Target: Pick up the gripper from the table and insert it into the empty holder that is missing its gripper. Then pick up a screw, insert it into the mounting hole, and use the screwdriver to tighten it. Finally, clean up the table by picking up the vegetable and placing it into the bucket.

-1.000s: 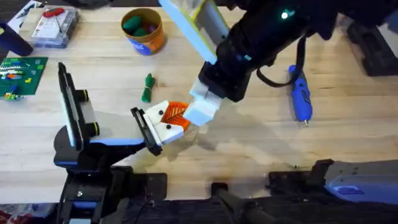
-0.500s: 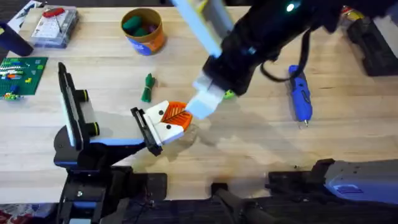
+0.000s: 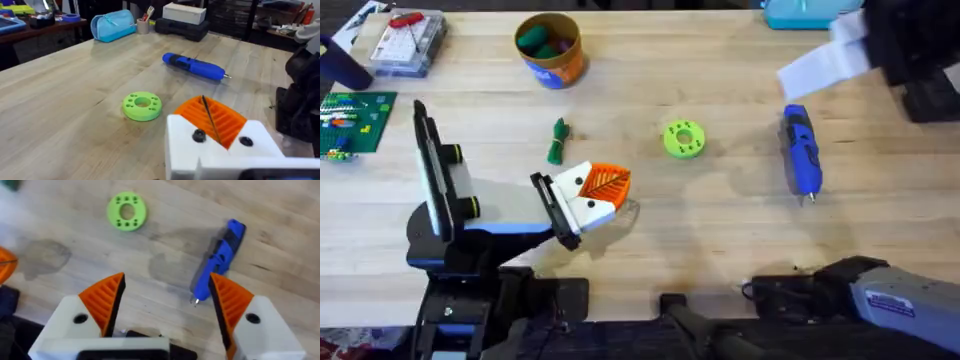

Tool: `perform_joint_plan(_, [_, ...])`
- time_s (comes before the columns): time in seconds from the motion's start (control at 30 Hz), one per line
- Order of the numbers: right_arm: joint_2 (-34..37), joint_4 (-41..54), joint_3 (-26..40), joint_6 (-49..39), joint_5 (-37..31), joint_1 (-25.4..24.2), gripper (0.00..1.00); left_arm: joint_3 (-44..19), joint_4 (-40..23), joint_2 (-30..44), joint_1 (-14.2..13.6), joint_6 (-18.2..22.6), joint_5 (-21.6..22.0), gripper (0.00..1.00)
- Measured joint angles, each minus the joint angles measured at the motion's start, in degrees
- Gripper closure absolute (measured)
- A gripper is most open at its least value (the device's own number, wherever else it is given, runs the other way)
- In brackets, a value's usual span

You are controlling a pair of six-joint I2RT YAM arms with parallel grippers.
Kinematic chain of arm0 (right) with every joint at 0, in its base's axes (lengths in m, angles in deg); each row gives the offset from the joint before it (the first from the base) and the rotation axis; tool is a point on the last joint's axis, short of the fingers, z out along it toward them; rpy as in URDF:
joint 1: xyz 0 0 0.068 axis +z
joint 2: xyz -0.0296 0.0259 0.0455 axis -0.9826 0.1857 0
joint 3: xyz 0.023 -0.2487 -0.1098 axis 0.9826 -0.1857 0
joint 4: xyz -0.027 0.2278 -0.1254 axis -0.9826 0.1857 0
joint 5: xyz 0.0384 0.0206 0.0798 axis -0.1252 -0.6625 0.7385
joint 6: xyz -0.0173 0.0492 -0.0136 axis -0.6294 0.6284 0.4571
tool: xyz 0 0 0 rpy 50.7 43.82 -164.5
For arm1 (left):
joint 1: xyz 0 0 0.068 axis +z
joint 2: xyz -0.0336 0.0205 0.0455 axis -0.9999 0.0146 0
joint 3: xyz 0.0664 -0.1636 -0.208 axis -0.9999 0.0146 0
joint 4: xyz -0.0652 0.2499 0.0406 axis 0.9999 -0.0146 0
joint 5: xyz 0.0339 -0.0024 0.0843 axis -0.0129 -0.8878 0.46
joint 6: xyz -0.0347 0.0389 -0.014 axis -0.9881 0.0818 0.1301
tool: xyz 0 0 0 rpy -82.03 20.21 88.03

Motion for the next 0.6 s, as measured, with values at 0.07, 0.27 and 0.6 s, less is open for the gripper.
perform_joint_plan(0.07, [0.0, -0.2, -0.2, 0.3, -0.6, -3.2, 0.013, 0.0, 0.0, 0.0, 0.0, 0.0, 0.0, 0.988])
perform_joint_plan(0.27, [-0.9, -9.2, -9.5, 0.6, -1.5, -12.1, 0.013, 0.0, 0.0, 0.0, 0.0, 0.0, 0.0, 0.988])
perform_joint_plan(0.6, [7.2, -24.3, -23.8, 0.2, -1.7, -24.4, 0.013, 0.0, 0.0, 0.0, 0.0, 0.0, 0.0, 0.988])
